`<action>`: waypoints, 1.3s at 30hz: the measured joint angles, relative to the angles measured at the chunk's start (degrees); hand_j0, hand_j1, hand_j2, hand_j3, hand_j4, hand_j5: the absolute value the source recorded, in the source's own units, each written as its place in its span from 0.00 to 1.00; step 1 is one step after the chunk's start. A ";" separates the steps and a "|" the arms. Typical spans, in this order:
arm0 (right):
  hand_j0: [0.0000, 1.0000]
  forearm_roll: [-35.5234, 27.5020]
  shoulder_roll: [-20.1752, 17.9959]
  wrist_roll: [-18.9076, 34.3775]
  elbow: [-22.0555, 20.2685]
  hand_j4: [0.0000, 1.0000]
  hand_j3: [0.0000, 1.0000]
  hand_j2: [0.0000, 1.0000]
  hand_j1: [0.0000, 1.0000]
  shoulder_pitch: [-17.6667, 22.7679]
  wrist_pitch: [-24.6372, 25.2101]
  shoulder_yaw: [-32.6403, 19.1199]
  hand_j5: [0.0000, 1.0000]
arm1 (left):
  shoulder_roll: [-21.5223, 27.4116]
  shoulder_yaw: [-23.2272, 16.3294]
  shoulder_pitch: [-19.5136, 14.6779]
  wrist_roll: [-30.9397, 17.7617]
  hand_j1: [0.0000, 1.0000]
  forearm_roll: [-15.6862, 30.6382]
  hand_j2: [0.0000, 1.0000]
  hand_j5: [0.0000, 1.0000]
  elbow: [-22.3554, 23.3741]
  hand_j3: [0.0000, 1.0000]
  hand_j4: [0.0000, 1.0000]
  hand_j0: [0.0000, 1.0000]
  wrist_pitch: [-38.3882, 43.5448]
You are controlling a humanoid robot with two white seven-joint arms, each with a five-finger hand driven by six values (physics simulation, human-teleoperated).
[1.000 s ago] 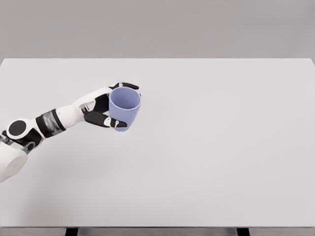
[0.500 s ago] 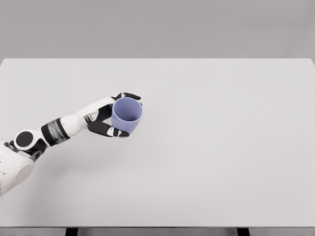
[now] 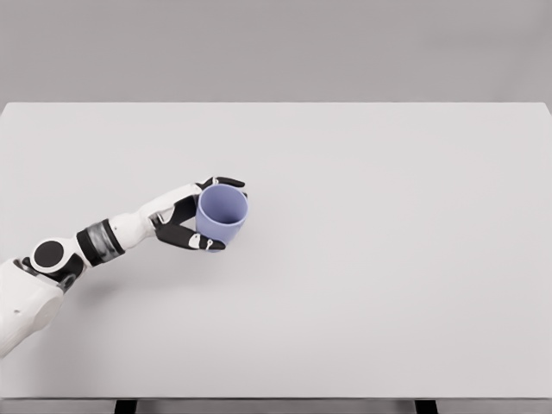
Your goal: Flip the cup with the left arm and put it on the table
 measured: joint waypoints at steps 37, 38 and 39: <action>1.00 0.00 0.00 0.00 0.00 1.00 1.00 1.00 1.00 0.00 0.00 0.00 1.00 | 5.95 0.55 -0.44 -0.01 1.00 0.17 1.00 1.00 -0.22 1.00 1.00 1.00 -7.10; 1.00 0.00 0.00 0.00 0.00 1.00 1.00 1.00 1.00 0.00 0.00 0.00 1.00 | 6.11 0.64 -0.44 -0.01 1.00 0.21 1.00 1.00 -0.26 1.00 1.00 1.00 -7.20; 1.00 0.00 0.00 0.00 0.00 1.00 1.00 1.00 1.00 0.00 0.00 0.00 1.00 | 6.25 0.75 -0.44 -0.01 1.00 0.25 1.00 1.00 -0.30 1.00 1.00 1.00 -7.29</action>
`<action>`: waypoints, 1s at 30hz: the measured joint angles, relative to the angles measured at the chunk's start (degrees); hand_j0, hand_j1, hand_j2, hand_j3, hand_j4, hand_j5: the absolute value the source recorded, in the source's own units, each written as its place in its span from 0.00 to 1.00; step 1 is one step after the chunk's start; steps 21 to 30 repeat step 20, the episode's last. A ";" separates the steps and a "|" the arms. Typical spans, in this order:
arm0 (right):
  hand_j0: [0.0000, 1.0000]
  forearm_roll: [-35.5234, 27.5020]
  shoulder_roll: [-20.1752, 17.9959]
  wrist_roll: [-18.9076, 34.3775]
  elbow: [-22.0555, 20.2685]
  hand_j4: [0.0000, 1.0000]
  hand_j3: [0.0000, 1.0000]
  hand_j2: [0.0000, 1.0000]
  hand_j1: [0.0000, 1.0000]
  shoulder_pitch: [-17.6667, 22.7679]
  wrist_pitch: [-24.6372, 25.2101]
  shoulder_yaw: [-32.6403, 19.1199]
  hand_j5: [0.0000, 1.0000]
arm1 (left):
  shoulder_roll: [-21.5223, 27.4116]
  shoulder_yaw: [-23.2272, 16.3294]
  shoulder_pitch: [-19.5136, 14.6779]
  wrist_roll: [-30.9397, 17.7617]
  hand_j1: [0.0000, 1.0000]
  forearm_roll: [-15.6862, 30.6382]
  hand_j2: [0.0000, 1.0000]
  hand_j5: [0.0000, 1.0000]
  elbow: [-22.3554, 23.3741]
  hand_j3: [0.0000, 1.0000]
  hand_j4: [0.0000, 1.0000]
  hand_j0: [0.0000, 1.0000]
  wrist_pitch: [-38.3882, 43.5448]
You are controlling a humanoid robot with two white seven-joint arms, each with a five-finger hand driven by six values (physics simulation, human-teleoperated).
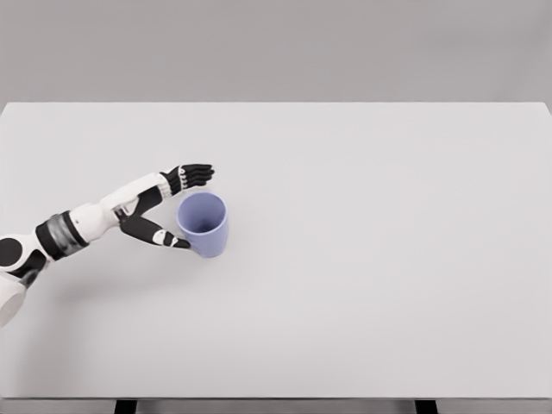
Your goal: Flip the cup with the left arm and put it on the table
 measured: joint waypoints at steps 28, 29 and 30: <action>1.00 0.00 0.00 0.00 0.00 1.00 1.00 1.00 1.00 0.00 0.00 0.00 1.00 | 11.28 0.13 -0.26 0.00 1.00 -5.79 1.00 1.00 0.40 1.00 1.00 1.00 -2.14; 1.00 0.00 0.00 0.00 0.00 1.00 1.00 1.00 1.00 0.00 0.00 0.00 1.00 | 11.28 0.13 -0.26 0.00 1.00 -5.79 1.00 1.00 0.40 1.00 1.00 1.00 -2.14; 1.00 0.00 0.00 0.00 0.00 1.00 1.00 1.00 1.00 0.00 0.00 0.00 1.00 | 11.28 0.13 -0.26 0.00 1.00 -5.79 1.00 1.00 0.40 1.00 1.00 1.00 -2.14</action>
